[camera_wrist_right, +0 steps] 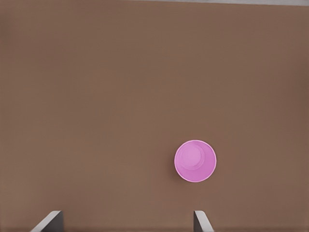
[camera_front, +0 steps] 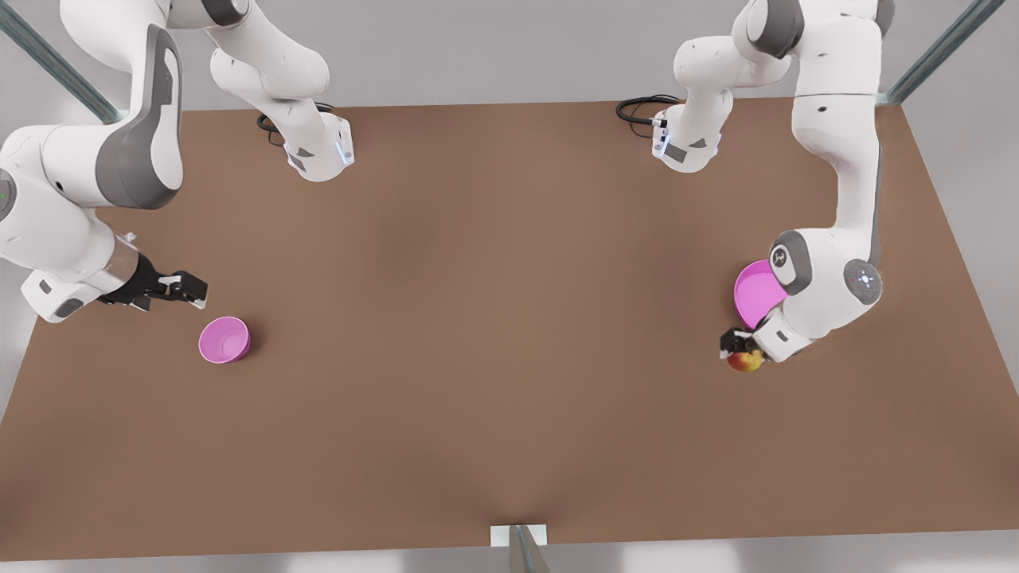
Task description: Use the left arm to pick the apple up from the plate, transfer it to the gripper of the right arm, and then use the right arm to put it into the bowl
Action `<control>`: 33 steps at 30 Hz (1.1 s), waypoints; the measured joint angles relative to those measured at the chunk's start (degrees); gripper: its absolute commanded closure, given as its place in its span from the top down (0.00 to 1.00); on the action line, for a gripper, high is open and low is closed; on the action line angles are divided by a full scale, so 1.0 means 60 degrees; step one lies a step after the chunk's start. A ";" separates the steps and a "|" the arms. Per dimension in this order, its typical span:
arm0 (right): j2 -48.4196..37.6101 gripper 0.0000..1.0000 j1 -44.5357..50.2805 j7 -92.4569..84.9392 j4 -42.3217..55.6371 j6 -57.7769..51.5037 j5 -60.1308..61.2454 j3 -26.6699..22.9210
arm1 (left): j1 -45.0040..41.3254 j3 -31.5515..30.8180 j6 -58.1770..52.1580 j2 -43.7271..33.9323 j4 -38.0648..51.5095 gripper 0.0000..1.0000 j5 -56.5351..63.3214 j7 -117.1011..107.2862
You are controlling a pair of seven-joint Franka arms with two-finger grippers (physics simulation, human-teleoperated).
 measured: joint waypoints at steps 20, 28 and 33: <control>0.4491 1.00 -0.0249 -0.0471 0.0863 0.0427 1.0569 0.0356 | 0.0245 -0.9389 0.4274 0.7552 0.4682 0.67 -0.3879 0.3736; 0.4524 1.00 -0.0384 -0.2216 -0.1326 0.0688 1.2922 0.1211 | -0.0299 -1.0172 0.4658 0.8614 0.5763 0.67 -0.4086 0.7019; 0.5072 1.00 -0.0235 -0.3583 -0.1448 0.0805 1.3522 0.1349 | -0.0431 -1.0256 0.4563 0.8704 0.5796 0.64 -0.4849 0.9025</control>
